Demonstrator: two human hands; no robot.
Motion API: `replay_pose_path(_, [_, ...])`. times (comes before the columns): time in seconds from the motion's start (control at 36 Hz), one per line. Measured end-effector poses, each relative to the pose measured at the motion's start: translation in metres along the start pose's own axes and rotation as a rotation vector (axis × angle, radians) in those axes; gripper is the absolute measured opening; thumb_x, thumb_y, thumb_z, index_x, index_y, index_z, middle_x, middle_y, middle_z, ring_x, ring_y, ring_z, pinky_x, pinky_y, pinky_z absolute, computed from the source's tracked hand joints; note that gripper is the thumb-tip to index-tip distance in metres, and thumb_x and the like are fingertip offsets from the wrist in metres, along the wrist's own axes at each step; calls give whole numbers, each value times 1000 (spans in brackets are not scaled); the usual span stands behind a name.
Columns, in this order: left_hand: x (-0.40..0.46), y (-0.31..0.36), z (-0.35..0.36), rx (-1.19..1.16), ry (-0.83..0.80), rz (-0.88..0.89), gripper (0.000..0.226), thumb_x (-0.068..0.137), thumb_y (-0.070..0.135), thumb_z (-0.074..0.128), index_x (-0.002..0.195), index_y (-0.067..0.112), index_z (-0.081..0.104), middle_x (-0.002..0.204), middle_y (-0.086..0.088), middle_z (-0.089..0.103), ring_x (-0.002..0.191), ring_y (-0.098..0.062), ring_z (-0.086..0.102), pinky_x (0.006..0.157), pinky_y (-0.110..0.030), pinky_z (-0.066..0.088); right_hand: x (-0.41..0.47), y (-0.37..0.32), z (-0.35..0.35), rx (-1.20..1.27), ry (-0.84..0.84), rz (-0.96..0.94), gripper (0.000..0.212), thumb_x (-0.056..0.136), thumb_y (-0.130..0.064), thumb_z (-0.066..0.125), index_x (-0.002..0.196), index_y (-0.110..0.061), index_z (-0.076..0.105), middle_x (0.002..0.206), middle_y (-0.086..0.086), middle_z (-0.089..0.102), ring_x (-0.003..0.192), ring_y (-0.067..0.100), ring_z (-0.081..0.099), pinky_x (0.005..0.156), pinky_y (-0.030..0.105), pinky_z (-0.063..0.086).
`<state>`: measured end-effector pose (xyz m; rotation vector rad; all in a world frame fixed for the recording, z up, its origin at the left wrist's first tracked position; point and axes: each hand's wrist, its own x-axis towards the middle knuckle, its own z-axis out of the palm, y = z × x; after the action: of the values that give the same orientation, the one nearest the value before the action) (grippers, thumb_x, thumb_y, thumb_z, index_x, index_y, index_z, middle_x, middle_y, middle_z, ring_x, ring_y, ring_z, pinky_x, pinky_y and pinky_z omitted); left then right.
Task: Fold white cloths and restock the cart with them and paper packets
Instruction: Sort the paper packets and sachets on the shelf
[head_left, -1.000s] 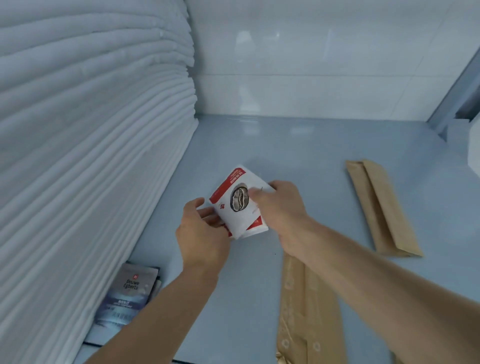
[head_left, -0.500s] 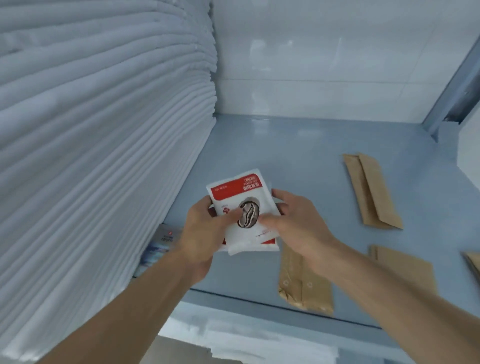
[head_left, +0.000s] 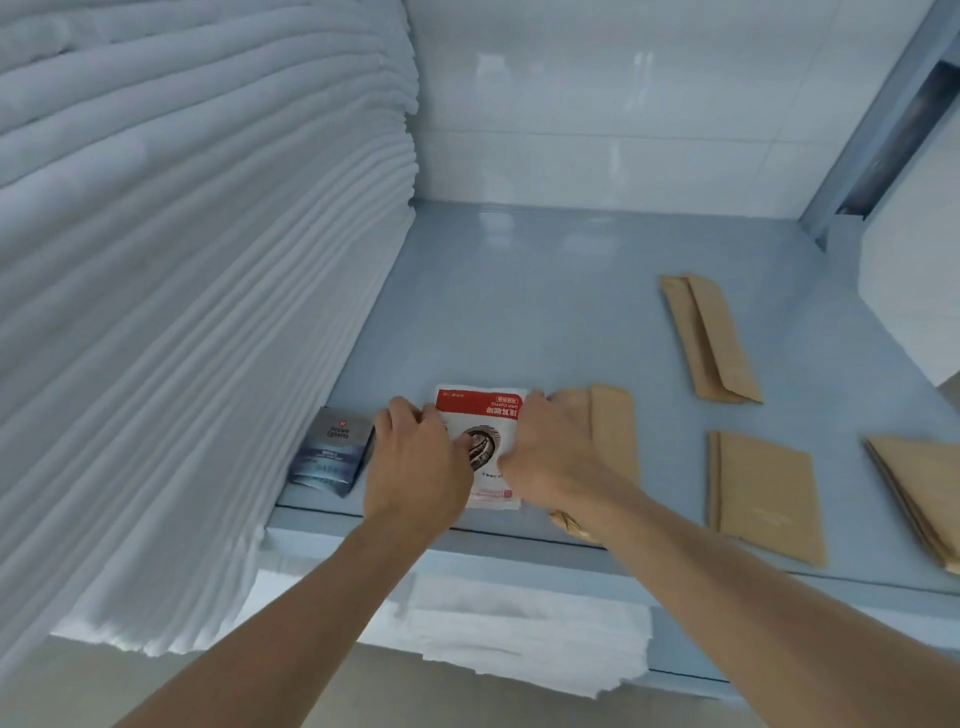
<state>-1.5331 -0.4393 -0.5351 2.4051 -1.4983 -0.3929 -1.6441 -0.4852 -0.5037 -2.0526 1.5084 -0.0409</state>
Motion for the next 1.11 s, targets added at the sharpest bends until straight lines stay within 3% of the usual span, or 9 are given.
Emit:
replay_pose_path(0.22, [1,-1,-31,118,-4,144,32,105,30,39,115,4,56,115,-15,53,110,-28,44,98,-37,35,-12,-17,-17,-88,86,45,35,91,-16,59,120,-2,47,122,14,47,120,32,41,102,37,35])
replay_pose_path(0.36, [-7,10,-77,-393,74,90,37,103,34,44,111,8,68,112,-11,66,94,-17,58,79,-19,44,-36,-18,-44,274,294,-28,55,90,-16,60,144,-11,47,142,4,49,129,21,47,109,34,38])
replay_pose_path(0.44, [-27,32,-107,-846,36,40,30,101,35,51,98,13,70,99,-2,72,90,-19,67,87,-36,53,-62,-25,-59,560,413,-97,41,90,-20,67,131,-18,61,129,-4,62,113,12,60,101,33,47])
replay_pose_path(0.5, [-46,47,-123,-1006,2,47,28,101,35,52,94,16,71,94,3,73,87,-16,70,88,-40,56,-85,-28,-69,746,436,-107,31,91,-22,68,122,-21,66,122,-6,67,106,7,64,92,20,49])
replay_pose_path(0.58, [-77,66,-142,-1113,-25,94,28,100,39,51,95,22,73,96,7,75,88,-12,71,76,-24,56,-123,-30,-83,865,428,-139,28,93,-29,65,120,-24,68,116,-12,70,101,-7,63,81,3,43])
replay_pose_path(0.75, [-167,88,-174,-1223,-12,137,39,105,41,41,109,18,72,106,5,75,99,-13,70,90,-27,53,-221,-23,-106,1034,411,-153,35,95,-39,61,125,-23,67,123,-12,69,118,3,60,111,35,41])
replay_pose_path(0.83, [-224,98,-186,-1306,75,52,48,105,45,34,107,16,72,104,2,76,100,-17,70,92,-31,53,-275,-16,-117,1151,412,-128,45,86,-48,62,124,-23,69,124,-13,68,120,4,60,113,38,40])
replay_pose_path(0.97, [-303,121,-221,-1342,103,32,50,106,44,32,100,16,73,104,-2,76,101,-21,70,99,-42,53,-366,-15,-137,1246,436,-103,24,101,-29,50,110,-22,71,119,-4,71,113,10,65,110,41,44])
replay_pose_path(1.11, [-359,129,-251,-1391,122,82,51,106,45,34,106,12,73,106,-2,76,102,-22,70,97,-40,53,-428,-19,-155,1312,478,-92,32,102,-30,49,123,-14,66,119,-2,71,111,9,66,108,38,45])
